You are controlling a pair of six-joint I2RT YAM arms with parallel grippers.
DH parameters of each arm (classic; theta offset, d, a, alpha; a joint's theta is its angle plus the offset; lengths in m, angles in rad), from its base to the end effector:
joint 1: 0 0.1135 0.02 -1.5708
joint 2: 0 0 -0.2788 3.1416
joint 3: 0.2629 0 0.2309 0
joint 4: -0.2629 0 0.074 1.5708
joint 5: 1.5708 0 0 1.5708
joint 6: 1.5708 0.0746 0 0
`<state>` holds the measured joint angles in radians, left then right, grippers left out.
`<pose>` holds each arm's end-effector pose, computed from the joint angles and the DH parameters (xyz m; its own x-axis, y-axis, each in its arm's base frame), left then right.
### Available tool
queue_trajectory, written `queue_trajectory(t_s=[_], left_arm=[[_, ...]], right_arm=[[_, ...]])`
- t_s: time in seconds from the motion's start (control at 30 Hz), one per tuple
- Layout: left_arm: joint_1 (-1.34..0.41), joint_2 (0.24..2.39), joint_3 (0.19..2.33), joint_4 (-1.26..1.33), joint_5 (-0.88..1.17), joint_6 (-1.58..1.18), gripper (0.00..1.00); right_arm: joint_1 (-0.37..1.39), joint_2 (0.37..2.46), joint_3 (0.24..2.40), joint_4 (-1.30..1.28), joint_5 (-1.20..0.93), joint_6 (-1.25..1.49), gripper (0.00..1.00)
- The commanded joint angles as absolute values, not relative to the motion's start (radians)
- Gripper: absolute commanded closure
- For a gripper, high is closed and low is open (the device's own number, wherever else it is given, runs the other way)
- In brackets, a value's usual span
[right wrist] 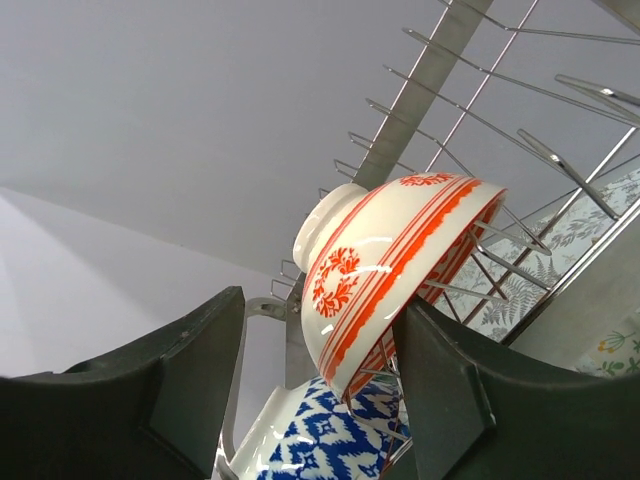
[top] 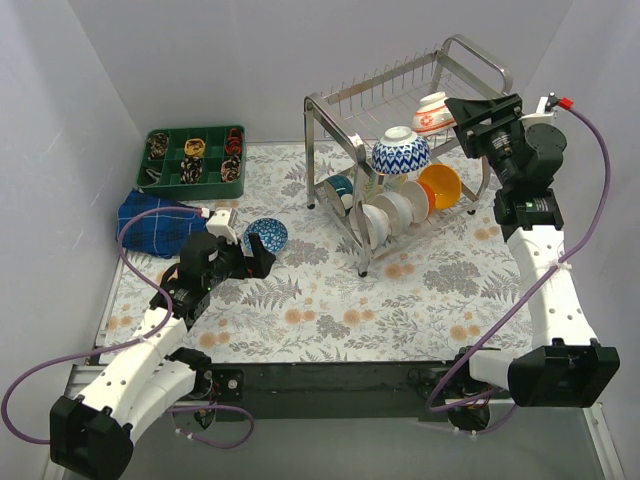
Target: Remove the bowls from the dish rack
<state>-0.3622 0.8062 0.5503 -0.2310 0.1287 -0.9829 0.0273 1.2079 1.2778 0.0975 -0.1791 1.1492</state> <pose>0.1730 -0.0758 0.2471 -0.6233 -0.6463 -0.4402 -0.1103 0.6300 -0.7687 0.2841 0.0211 0.4741 -0.1166 0.8950 -0.4306 -0.2348 0.3964 0.8875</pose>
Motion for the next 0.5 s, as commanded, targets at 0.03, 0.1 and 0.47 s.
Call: queue_trajectory(t_s=[0.03,0.1,0.47], left_arm=[[-0.364,0.804,0.543,-0.213,0.144,-0.969,0.02],[-0.365,0.805,0.541,-0.213,0.144,-0.968,0.02],[-0.364,0.804,0.538,-0.213,0.144,-0.971,0.02]], right_arm=[[0.025,1.216,1.253,0.202,-0.15,1.218,0.34],[0.025,1.221,1.253,0.216,-0.146,1.23,0.35],[0.026,1.255,1.246,0.299,-0.14,1.318,0.51]])
